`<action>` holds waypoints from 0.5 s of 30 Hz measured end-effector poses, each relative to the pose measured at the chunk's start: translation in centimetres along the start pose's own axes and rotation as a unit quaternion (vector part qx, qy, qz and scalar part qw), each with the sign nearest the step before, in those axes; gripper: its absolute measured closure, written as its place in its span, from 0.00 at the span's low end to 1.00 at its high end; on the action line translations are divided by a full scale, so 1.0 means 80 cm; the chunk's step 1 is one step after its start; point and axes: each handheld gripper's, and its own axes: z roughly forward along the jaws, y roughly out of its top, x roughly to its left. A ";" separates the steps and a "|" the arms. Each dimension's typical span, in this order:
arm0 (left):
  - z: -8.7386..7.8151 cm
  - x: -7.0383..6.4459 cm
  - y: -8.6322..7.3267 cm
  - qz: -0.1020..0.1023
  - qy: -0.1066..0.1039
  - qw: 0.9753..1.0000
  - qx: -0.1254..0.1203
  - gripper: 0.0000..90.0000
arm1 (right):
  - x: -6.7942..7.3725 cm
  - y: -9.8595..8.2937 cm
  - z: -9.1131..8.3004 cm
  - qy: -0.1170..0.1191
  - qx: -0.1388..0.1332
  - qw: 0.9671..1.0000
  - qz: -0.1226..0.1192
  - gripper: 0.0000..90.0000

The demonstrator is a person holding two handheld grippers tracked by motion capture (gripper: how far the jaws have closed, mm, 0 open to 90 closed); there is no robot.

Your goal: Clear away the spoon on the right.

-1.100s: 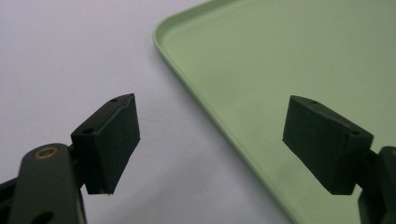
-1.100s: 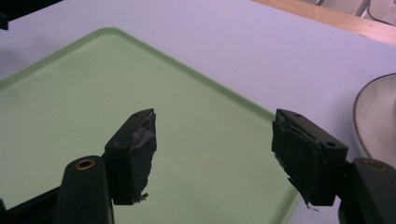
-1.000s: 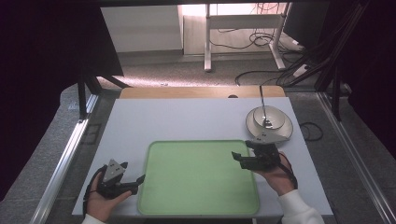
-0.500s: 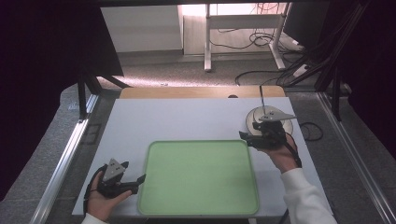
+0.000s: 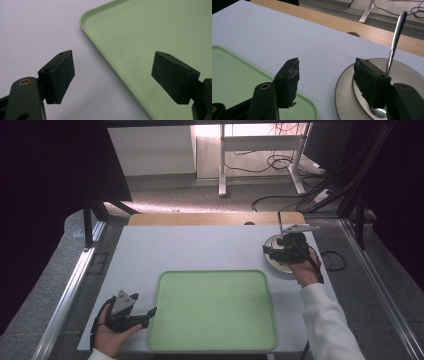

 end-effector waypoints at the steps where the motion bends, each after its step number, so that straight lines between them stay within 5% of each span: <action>1: 0.000 0.000 -0.001 0.000 -0.001 1.000 0.001 0.20 | -0.004 0.001 0.002 0.000 -0.001 1.000 0.005 0.42; 15: 0.005 -0.002 0.001 0.005 -0.004 1.000 0.005 0.20 | -0.040 0.012 0.021 -0.031 0.009 0.999 0.022 0.42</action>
